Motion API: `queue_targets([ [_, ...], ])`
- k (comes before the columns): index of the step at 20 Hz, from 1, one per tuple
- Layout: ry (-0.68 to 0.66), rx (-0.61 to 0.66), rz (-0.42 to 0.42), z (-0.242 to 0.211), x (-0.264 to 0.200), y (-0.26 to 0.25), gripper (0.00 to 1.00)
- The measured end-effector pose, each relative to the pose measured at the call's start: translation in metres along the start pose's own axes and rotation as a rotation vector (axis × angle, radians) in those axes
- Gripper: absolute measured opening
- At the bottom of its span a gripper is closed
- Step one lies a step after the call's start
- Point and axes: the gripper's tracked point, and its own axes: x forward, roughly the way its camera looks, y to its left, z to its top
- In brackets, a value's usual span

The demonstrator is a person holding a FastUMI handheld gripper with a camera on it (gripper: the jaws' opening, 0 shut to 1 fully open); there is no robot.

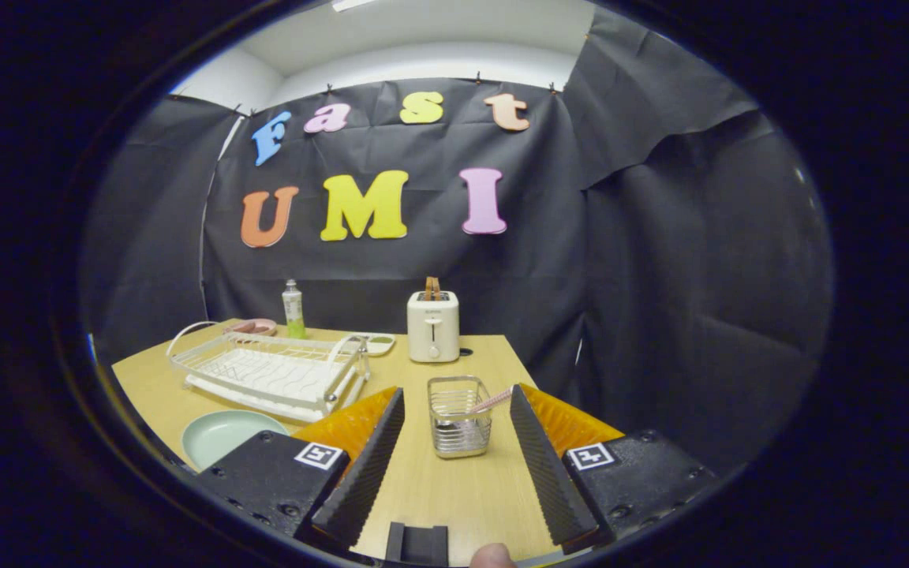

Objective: Take the plate from the dish rack, then take the spoon from the basket and place it into the plate.

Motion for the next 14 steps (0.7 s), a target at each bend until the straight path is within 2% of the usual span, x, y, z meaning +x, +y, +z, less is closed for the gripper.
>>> queue_targets([
  [3,0.023,0.029,-0.011,-0.012,0.031,-0.021,0.88],
  [7,0.049,0.093,0.027,-0.024,0.069,-0.029,0.86],
  [14,0.061,0.153,0.09,-0.028,0.11,-0.023,0.64],
])
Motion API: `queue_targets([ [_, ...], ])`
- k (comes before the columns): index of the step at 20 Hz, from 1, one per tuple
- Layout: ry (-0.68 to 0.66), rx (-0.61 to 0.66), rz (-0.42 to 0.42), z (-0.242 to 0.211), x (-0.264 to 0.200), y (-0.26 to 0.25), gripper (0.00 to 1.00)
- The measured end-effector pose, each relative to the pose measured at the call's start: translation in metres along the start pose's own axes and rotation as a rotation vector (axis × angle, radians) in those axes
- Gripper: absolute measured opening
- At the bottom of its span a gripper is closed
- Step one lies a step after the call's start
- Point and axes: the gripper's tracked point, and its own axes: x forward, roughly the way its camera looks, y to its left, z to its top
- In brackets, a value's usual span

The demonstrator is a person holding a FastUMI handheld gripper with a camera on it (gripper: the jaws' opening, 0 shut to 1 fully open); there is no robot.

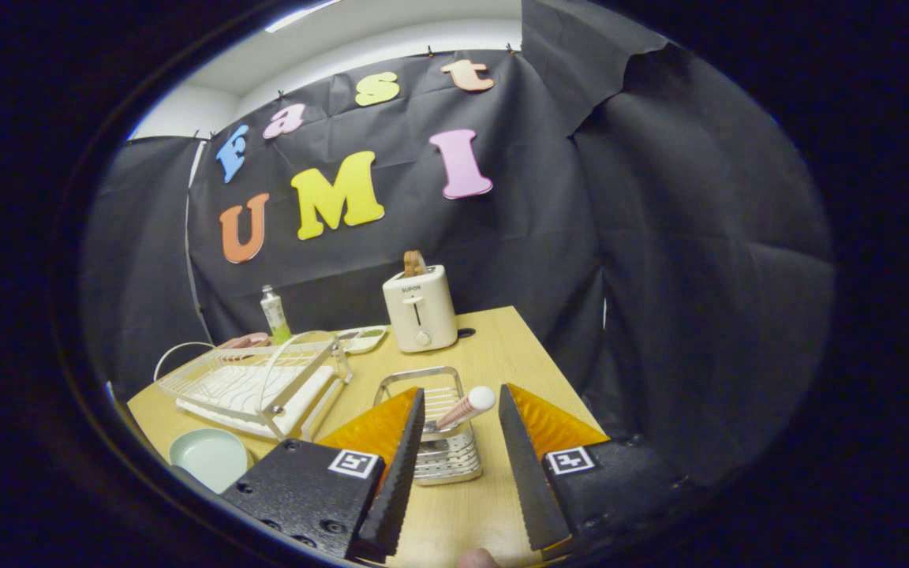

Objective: Take the plate from the dish rack, then take the spoon from the basket and place it into the plate.

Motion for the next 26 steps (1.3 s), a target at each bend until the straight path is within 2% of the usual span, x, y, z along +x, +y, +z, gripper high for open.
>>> queue_targets([
  [4,-0.006,0.022,-0.002,0.008,0.006,0.0,0.37],
  [7,0.026,0.052,0.046,0.011,0.005,0.01,0.27],
  [10,0.052,0.027,0.074,0.015,0.005,0.02,0.16],
  [14,0.057,-0.03,0.055,0.024,-0.001,0.024,0.1],
  [21,-0.006,-0.023,0.017,0.071,-0.03,0.019,0.1],
  [26,-0.071,-0.115,0.07,0.109,-0.07,0.058,0.09],
])
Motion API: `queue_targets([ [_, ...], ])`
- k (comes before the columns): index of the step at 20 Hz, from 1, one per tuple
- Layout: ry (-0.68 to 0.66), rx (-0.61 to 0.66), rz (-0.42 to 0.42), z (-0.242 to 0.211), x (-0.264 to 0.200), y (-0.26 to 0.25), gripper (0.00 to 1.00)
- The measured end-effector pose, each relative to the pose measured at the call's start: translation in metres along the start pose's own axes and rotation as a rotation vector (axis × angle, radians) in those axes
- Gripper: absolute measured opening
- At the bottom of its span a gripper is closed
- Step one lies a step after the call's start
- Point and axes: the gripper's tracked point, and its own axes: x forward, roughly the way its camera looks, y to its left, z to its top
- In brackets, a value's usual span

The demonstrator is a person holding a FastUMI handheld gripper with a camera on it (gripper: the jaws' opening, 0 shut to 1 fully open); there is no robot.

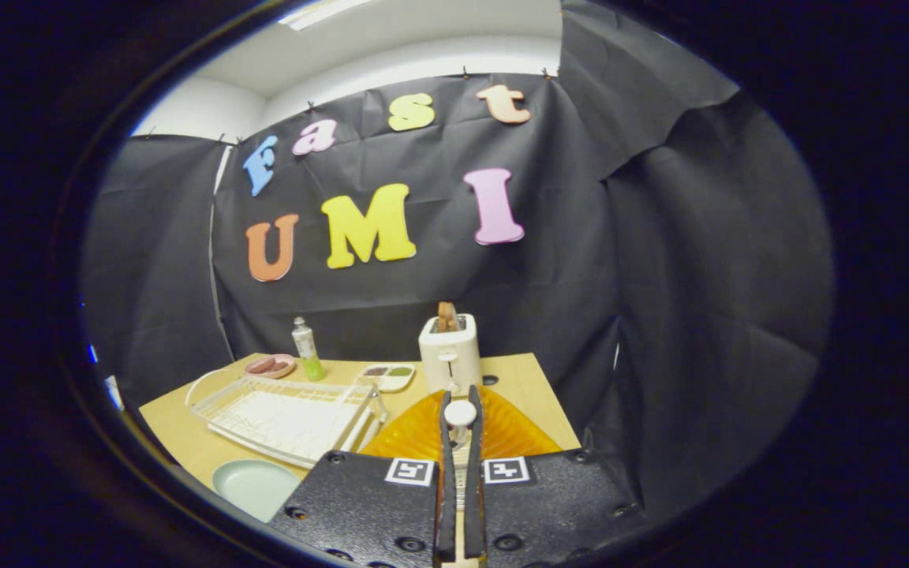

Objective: Take the plate from the dish rack, then take the spoon from the basket and place it into the plate.

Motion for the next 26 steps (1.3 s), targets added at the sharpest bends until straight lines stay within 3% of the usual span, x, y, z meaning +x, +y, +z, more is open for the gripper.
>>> queue_targets([
  [6,-0.027,-0.087,0.166,0.02,-0.033,0.089,0.09],
  [11,0.03,-0.114,0.338,0.006,-0.048,0.156,0.09],
  [17,0.256,-0.108,0.537,-0.05,-0.05,0.218,0.09],
  [26,0.472,-0.102,0.622,-0.105,-0.029,0.252,0.1],
])
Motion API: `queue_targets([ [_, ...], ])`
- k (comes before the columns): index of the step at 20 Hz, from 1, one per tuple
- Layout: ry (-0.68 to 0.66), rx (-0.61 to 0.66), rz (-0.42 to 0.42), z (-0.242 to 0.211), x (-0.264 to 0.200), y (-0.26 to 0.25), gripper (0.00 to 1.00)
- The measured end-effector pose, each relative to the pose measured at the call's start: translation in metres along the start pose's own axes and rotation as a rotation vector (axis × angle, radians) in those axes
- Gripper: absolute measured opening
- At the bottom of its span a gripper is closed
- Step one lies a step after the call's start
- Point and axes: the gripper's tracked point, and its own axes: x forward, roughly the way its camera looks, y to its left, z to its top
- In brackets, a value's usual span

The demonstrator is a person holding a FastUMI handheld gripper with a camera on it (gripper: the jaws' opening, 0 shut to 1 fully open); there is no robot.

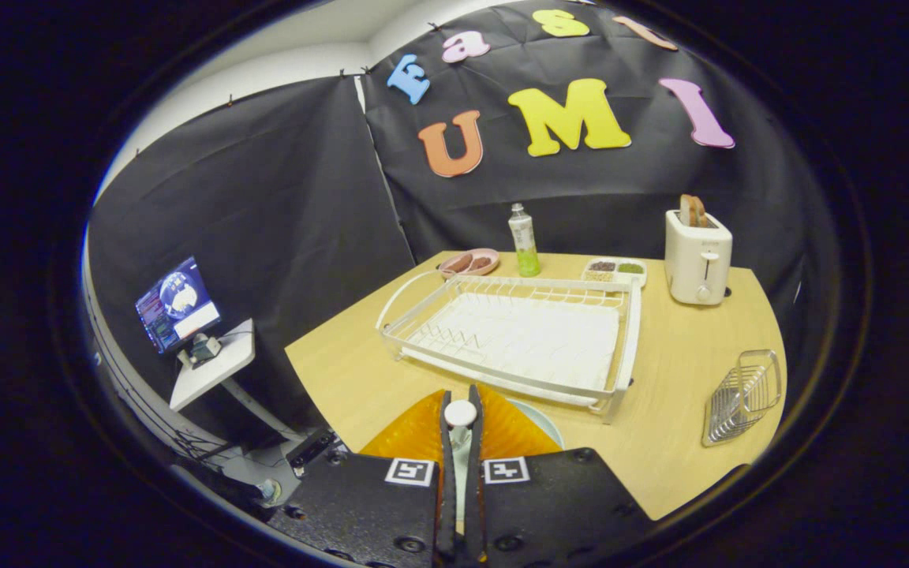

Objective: Take the plate from the dish rack, then take the spoon from the basket and place it into the plate.

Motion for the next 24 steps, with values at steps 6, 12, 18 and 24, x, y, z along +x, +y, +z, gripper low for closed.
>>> queue_targets([
  [6,0.074,0.026,0.081,-0.013,0.027,0.015,0.13],
  [12,0.102,0.015,0.094,-0.018,0.041,0.014,0.16],
  [18,0.093,0.007,0.081,-0.017,0.04,0.009,0.19],
  [24,0.028,-0.04,0.019,-0.004,0.032,-0.002,0.36],
])
